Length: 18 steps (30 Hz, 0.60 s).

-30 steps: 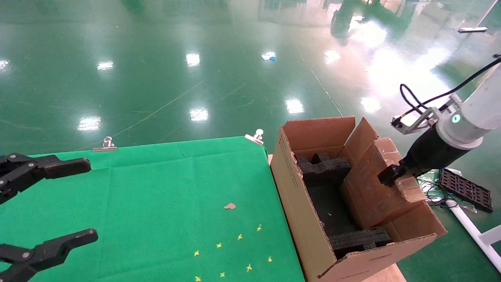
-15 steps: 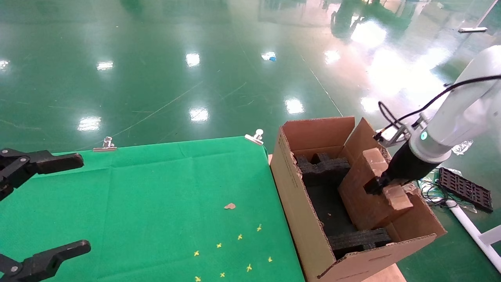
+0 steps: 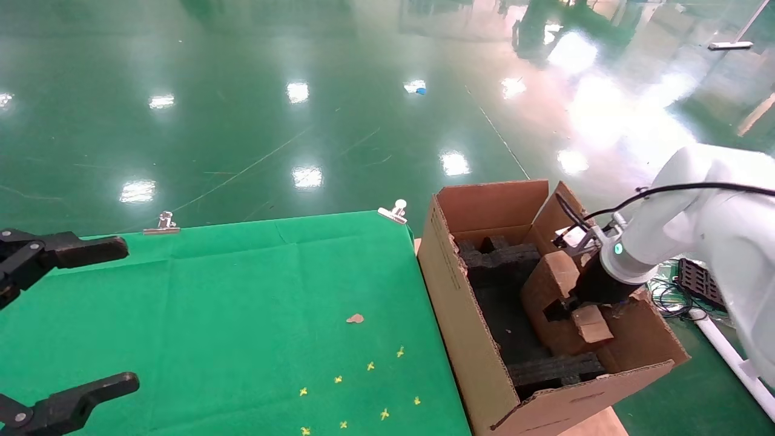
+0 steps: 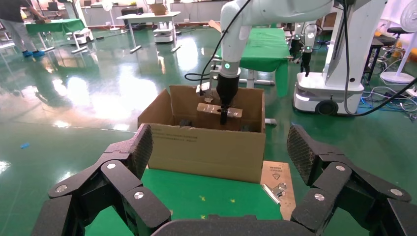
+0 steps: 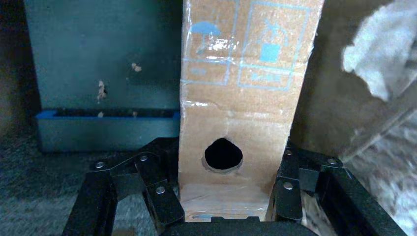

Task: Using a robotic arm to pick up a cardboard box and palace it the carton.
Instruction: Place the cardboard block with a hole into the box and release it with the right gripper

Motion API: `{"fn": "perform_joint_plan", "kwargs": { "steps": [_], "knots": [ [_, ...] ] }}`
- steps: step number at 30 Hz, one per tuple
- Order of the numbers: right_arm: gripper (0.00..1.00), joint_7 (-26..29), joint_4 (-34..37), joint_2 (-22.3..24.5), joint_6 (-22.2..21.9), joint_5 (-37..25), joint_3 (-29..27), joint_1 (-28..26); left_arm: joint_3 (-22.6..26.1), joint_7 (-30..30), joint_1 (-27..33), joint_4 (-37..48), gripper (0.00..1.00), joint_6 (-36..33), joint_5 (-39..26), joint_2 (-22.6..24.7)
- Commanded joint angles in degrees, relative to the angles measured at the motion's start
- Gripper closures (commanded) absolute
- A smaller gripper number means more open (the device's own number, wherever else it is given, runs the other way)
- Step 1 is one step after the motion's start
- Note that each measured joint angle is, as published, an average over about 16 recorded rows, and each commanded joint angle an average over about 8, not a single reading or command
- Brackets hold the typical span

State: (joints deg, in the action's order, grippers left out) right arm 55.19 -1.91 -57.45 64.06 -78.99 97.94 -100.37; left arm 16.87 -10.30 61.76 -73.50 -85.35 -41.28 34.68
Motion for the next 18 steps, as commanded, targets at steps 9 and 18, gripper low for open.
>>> {"fn": "perform_joint_plan", "kwargs": {
  "steps": [9,18],
  "knots": [
    [0.00,-2.8,-0.3,0.5,-1.5,1.0,-0.7,1.2,0.0,0.0,0.0,0.0,0.00,0.0,0.0,0.0],
    [0.00,-2.7,0.8,0.1,-1.3,0.4,-0.3,0.7,0.1,0.0,0.0,0.0,0.00,0.0,0.0,0.0]
  ]
}}
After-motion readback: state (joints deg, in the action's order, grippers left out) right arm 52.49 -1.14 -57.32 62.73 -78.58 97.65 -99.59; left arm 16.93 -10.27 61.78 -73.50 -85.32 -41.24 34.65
